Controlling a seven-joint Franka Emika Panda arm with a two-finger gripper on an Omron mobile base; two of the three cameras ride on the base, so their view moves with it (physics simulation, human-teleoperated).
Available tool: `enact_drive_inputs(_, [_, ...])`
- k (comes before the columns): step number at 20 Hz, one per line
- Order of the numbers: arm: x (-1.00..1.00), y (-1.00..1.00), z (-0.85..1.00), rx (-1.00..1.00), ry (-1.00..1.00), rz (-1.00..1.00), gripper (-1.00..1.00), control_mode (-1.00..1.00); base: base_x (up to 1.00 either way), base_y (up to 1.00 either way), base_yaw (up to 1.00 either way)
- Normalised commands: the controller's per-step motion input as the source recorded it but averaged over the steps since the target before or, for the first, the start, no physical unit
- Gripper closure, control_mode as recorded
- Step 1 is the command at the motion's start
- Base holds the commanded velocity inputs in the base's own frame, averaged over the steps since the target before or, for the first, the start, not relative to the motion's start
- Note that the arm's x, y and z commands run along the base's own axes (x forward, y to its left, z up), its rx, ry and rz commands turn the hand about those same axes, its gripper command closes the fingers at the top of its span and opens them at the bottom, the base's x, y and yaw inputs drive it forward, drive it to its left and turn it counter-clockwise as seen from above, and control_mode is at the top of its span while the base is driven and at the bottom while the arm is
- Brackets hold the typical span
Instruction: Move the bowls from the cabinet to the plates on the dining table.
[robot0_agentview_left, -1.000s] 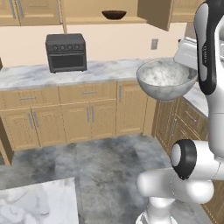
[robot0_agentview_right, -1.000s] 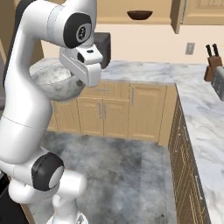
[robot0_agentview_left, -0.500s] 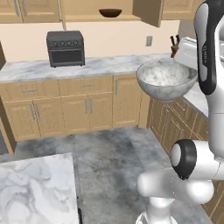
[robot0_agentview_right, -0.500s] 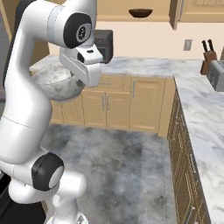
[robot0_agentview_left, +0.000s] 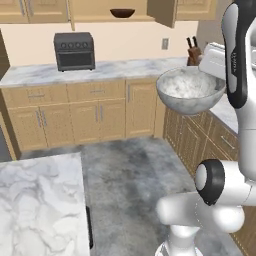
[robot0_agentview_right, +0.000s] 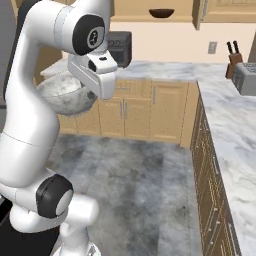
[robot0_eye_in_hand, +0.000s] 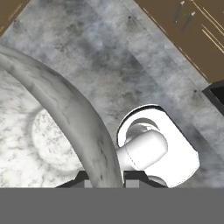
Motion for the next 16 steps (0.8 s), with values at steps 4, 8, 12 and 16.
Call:
enact_drive_inputs(4, [0.0, 0.0, 0.0, 0.0, 0.0, 0.0, 1.0, 1.0, -0.62, 0.0, 0.0])
enact_drive_inputs(8, [0.0, 0.0, 0.0, 0.0, 0.0, 0.0, 1.0, 1.0, -0.62, 0.0, 0.0])
enact_drive_inputs(12, [0.0, 0.0, 0.0, 0.0, 0.0, 0.0, 1.0, 1.0, -0.62, 0.0, 0.0])
enact_drive_inputs(16, [0.0, 0.0, 0.0, 0.0, 0.0, 0.0, 1.0, 1.0, -0.62, 0.0, 0.0])
